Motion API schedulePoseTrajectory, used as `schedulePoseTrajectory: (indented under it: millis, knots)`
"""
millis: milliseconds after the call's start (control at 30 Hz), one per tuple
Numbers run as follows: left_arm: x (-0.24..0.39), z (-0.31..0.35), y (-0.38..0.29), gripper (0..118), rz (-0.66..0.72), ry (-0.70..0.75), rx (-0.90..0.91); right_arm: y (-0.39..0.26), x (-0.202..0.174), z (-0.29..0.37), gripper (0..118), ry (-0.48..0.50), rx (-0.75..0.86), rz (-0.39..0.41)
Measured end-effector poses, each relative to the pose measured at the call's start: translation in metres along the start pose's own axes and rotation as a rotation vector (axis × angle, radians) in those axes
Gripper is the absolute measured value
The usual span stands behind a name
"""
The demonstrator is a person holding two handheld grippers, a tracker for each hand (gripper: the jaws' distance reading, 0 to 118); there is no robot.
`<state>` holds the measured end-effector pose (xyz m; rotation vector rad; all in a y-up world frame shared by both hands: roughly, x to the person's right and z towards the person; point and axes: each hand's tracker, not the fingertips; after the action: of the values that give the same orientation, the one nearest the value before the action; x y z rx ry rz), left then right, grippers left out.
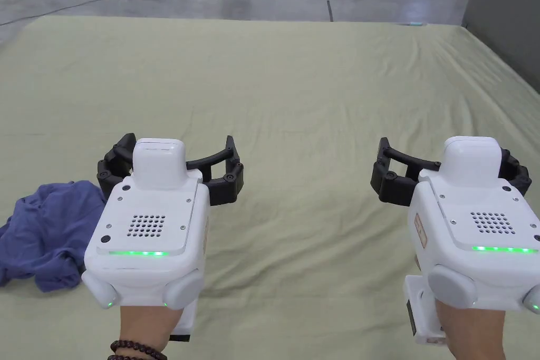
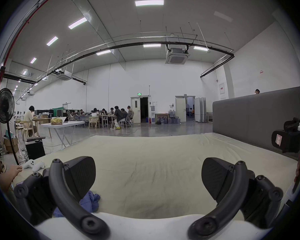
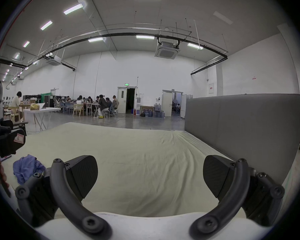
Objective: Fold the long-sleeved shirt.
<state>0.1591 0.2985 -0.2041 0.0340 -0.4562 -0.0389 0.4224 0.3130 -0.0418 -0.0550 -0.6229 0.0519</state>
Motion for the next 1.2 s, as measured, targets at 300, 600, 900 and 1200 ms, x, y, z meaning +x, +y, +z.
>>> schedulePoseTrajectory:
  millis: [300,600,900,1200]
  knots:
    - [0.0054,0.0010,0.0007,118,-0.015,-0.006,0.003,0.0036,0.0058,0.0014,118,-0.014,-0.033,-0.037]
    - [0.0034,0.0030,0.0042,118,0.012,0.001,-0.009,0.0026,0.0090,0.0046,118,-0.016,0.003,-0.069]
    - [0.0015,0.0032,0.0046,118,0.023,-0.008,-0.004,0.0036,0.0047,0.0046,118,-0.022,-0.005,-0.039]
    - [0.0008,0.0033,0.0027,118,0.022,0.003,0.009,0.0043,0.0047,0.0064,118,-0.032,0.012,-0.032]
